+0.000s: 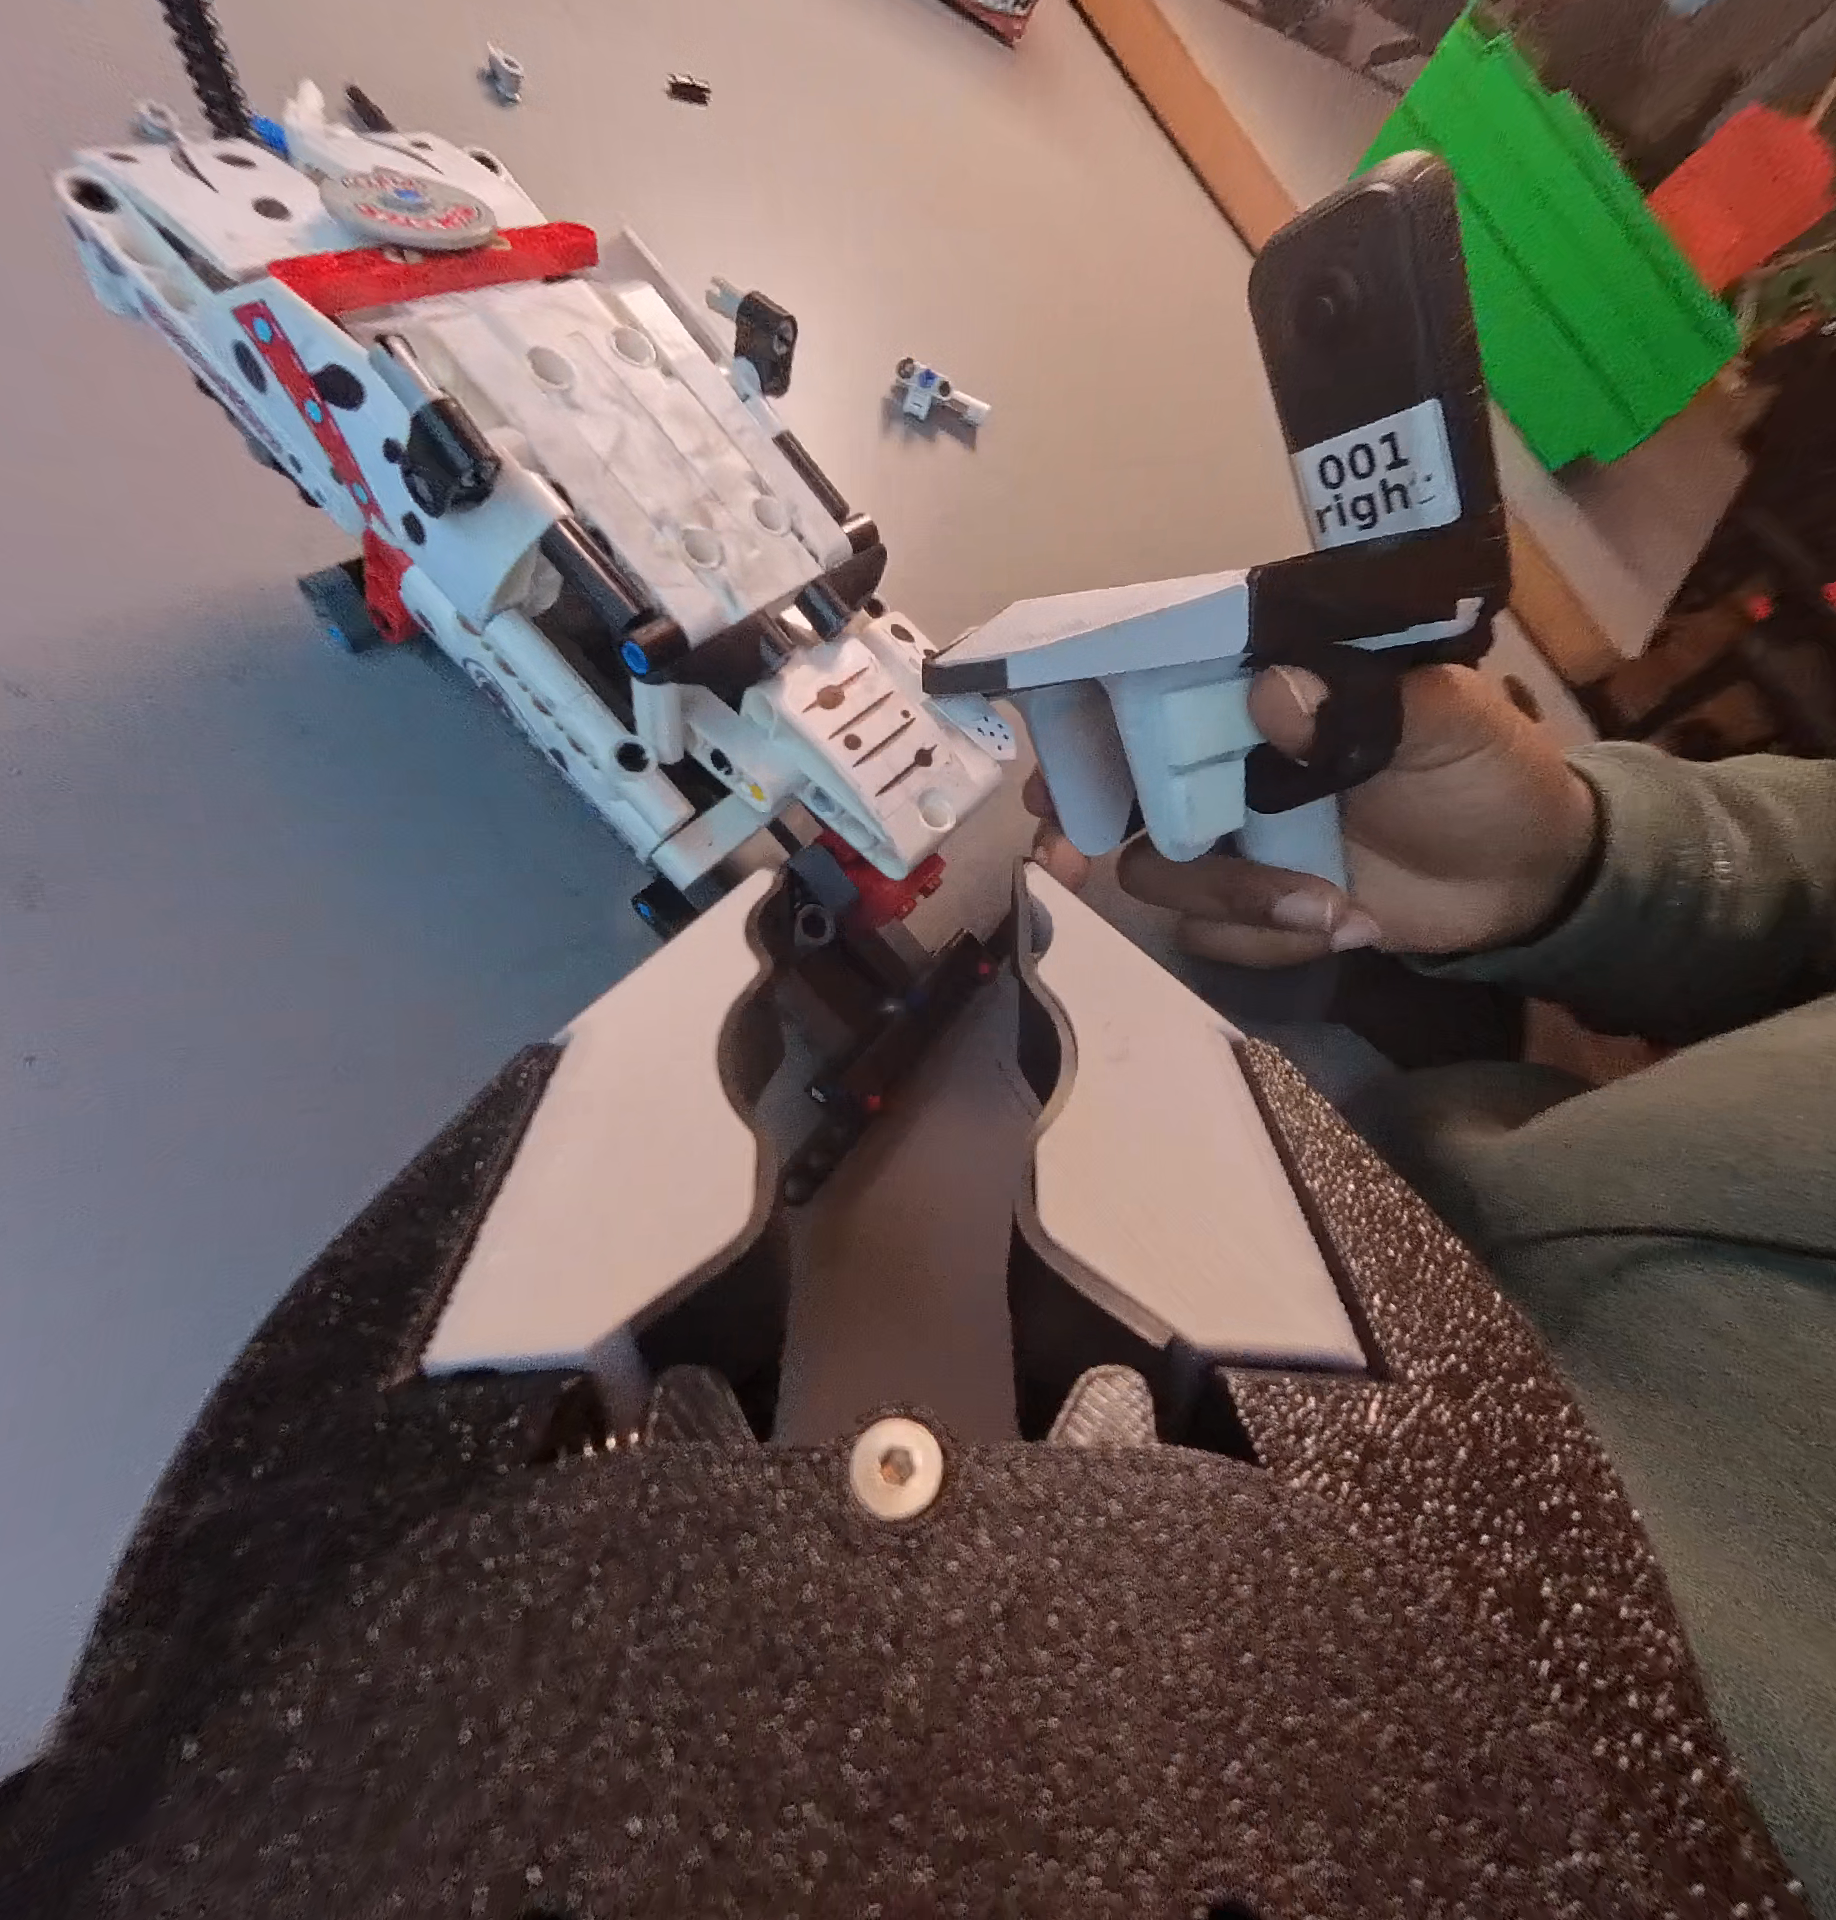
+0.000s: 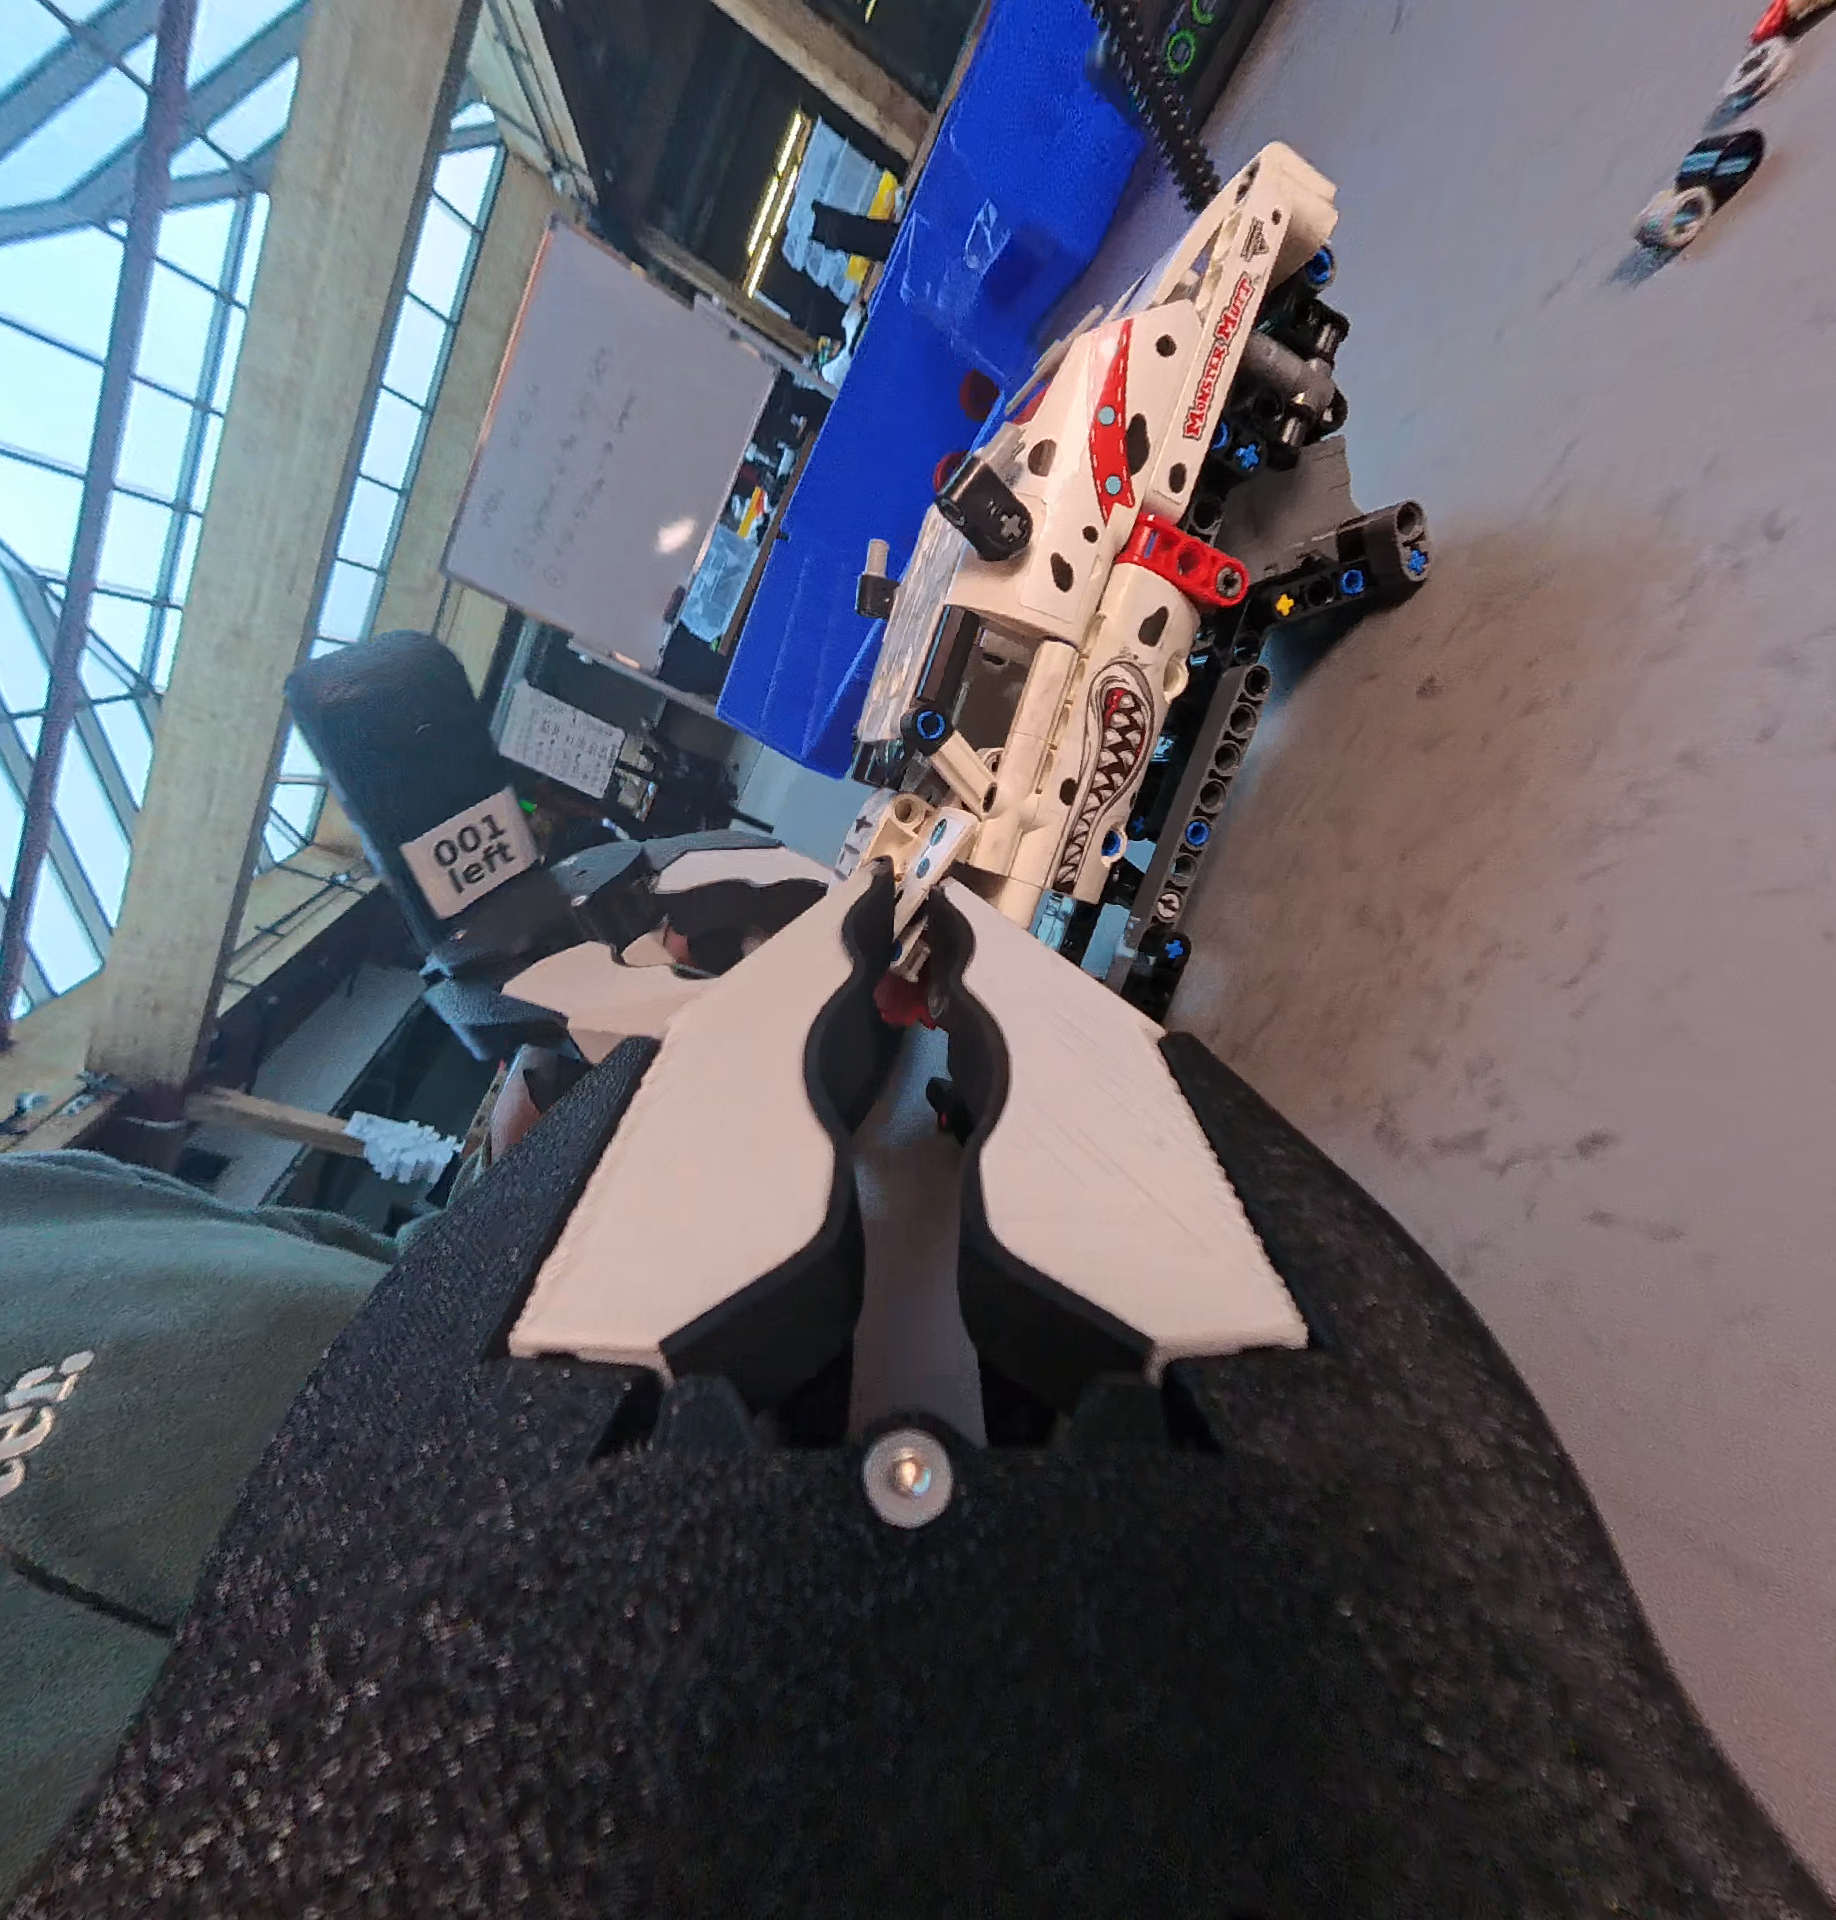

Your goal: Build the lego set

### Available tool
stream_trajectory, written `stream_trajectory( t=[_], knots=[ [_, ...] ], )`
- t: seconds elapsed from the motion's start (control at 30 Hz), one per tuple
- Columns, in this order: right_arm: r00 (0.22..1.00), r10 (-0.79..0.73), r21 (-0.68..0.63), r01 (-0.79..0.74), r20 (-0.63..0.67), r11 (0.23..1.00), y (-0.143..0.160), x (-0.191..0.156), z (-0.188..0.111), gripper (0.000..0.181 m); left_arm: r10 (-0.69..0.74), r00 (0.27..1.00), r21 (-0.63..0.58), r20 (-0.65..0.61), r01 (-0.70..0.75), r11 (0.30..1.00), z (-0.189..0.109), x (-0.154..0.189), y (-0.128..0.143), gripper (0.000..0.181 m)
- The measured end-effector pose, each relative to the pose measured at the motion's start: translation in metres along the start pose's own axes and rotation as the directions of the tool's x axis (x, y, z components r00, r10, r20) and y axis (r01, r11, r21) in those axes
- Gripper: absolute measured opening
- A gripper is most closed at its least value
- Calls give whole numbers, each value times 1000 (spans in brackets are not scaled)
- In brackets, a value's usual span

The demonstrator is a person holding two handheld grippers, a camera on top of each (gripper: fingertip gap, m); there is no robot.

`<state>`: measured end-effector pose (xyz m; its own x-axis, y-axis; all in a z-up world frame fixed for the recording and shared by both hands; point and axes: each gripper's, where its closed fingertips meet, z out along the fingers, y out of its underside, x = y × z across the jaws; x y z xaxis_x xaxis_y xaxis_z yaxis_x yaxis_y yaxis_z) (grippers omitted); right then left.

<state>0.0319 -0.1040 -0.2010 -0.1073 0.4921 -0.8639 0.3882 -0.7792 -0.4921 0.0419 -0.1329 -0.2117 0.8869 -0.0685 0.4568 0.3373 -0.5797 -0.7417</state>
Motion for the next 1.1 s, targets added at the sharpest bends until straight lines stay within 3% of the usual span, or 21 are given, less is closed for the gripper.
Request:
stream_trajectory(
  t=[0.13,0.3,0.93,1.03,1.1],
  knots=[
    [1000,20,40,-21,13,999,4,-2,9,4,189,963,-9,191,-191,982,5,-12,-2,42],
    [1000,2,42,-2,-10,999,0,0,11,4,421,824,-95,379,-419,903,11,-27,-4,34],
    [990,140,100,-142,31,985,-9,7,2,3,405,858,-61,317,-408,911,20,-31,-13,28],
    [981,189,148,-194,45,970,-14,11,-14,0,357,849,-53,389,-366,929,7,-52,-19,28],
    [986,152,109,-159,68,981,-7,-3,-14,0,367,858,-53,360,-373,926,3,-51,-18,28]
  ],
)
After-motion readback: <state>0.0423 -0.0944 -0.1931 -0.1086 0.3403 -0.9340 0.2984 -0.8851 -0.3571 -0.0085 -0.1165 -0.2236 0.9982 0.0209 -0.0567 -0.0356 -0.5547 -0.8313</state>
